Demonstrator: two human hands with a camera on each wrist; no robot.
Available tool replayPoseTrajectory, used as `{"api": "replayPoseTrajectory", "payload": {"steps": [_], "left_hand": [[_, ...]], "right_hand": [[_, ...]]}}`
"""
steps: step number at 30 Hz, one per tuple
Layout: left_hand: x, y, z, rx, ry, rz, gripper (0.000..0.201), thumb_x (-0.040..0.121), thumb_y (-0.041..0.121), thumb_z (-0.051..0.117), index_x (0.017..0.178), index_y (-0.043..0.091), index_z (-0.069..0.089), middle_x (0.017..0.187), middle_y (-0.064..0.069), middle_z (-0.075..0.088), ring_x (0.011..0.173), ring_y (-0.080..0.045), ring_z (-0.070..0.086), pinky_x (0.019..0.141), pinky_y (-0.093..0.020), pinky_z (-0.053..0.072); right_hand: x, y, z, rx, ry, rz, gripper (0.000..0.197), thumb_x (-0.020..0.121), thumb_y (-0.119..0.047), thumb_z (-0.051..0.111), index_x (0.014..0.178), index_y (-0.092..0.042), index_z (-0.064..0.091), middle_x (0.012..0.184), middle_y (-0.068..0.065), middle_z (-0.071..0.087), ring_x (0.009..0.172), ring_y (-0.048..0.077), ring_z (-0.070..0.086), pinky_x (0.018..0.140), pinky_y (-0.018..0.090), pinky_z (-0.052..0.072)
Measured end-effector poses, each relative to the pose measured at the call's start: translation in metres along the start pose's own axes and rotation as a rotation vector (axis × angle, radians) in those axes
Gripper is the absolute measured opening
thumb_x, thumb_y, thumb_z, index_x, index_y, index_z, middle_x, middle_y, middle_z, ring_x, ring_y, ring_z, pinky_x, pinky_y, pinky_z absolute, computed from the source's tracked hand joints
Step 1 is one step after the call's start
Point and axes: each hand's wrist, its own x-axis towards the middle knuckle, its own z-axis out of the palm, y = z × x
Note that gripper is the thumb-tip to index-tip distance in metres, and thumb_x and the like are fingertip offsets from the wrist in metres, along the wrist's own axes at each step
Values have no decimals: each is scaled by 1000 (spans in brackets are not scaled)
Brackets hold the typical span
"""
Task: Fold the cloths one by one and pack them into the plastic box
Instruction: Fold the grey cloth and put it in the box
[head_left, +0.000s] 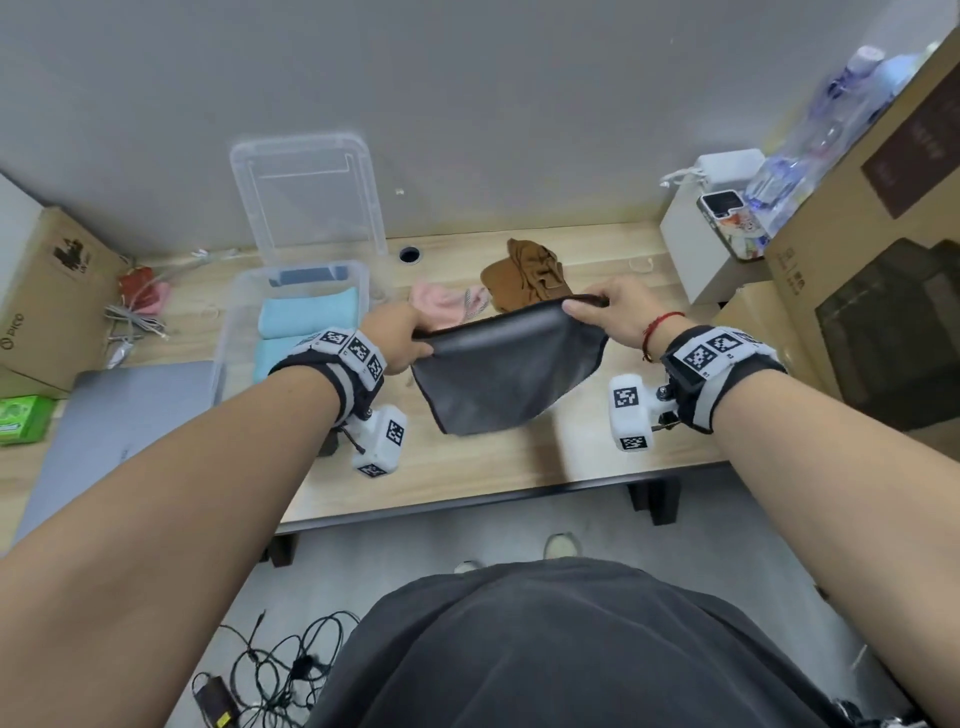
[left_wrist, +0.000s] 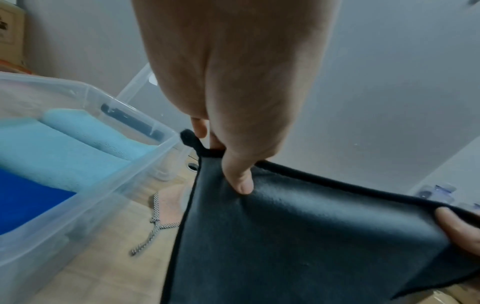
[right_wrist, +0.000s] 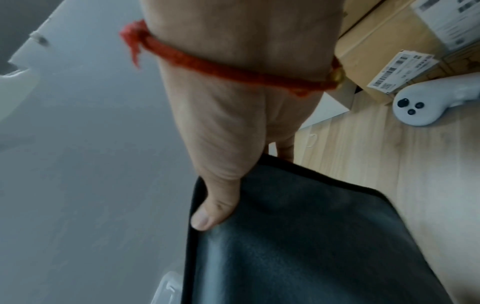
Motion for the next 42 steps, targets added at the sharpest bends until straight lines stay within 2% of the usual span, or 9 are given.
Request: {"api": "replayPoseTrajectory", "payload": {"steps": [3, 9, 15, 20, 24, 29, 34, 38, 42], "left_hand": [[5, -8, -3, 17, -28, -97, 21, 93, 36, 59, 88, 16, 62, 84, -2, 58, 89, -28, 58, 81, -35, 45], [20, -16, -12, -268, 86, -164, 22, 100, 35, 45, 87, 20, 55, 78, -1, 55, 82, -25, 53, 78, -34, 43], [45, -3, -36, -714, 299, -172, 32, 97, 31, 45, 90, 2, 57, 80, -6, 52, 77, -19, 48, 78, -35, 41], [53, 15, -35, -1034, 338, -187, 31, 92, 40, 58, 77, 13, 54, 75, -5, 43, 71, -13, 40, 69, -28, 32], [51, 14, 11, -992, 257, -254, 35, 95, 28, 57, 63, 19, 47, 61, 3, 43, 56, -6, 40, 57, -20, 33], [31, 10, 101, -817, 24, -334, 39, 94, 35, 56, 73, 2, 56, 66, -4, 49, 60, -14, 42, 57, -23, 34], [4, 7, 175, -553, -203, -302, 42, 97, 40, 49, 64, 15, 45, 62, 0, 46, 63, -19, 44, 57, -29, 32], [-4, 4, 201, -521, -220, -317, 40, 98, 41, 48, 72, 10, 51, 66, -3, 48, 68, -23, 46, 63, -30, 32], [1, 7, 202, -529, -87, -362, 35, 99, 37, 46, 77, 10, 49, 69, -2, 48, 71, -24, 45, 64, -29, 29]], "right_hand": [[9, 8, -8, 104, 54, 51, 55, 87, -52, 62, 73, 0, 61, 67, 3, 55, 64, 18, 53, 64, 36, 49], [25, 17, -16, 42, 121, 30, 31, 99, -33, 51, 81, -12, 64, 75, 7, 61, 75, 21, 56, 67, 28, 41], [47, -3, -32, 226, 354, -25, 40, 99, -28, 48, 64, -14, 38, 61, -2, 27, 58, 10, 25, 55, 28, 23], [51, -10, -32, 415, 522, 39, 46, 100, -29, 49, 60, -20, 29, 60, -2, 24, 48, 3, 22, 48, 21, 21], [43, 29, -4, 425, 478, 187, 42, 96, -32, 54, 61, -10, 49, 64, 4, 39, 59, 10, 35, 52, 21, 30], [7, 107, 57, 349, 294, 358, 42, 94, -35, 55, 56, -21, 43, 59, -5, 42, 59, 9, 40, 61, 27, 33], [-33, 167, 104, 220, 126, 416, 46, 97, -36, 52, 56, -19, 41, 58, 0, 42, 64, 17, 41, 64, 30, 32], [-42, 179, 116, 99, 64, 377, 42, 99, -36, 46, 62, -15, 44, 61, 0, 43, 66, 20, 41, 62, 32, 31], [-30, 174, 118, 71, 86, 284, 33, 101, -28, 44, 93, 0, 59, 84, 7, 57, 80, 18, 49, 70, 32, 34]]}}
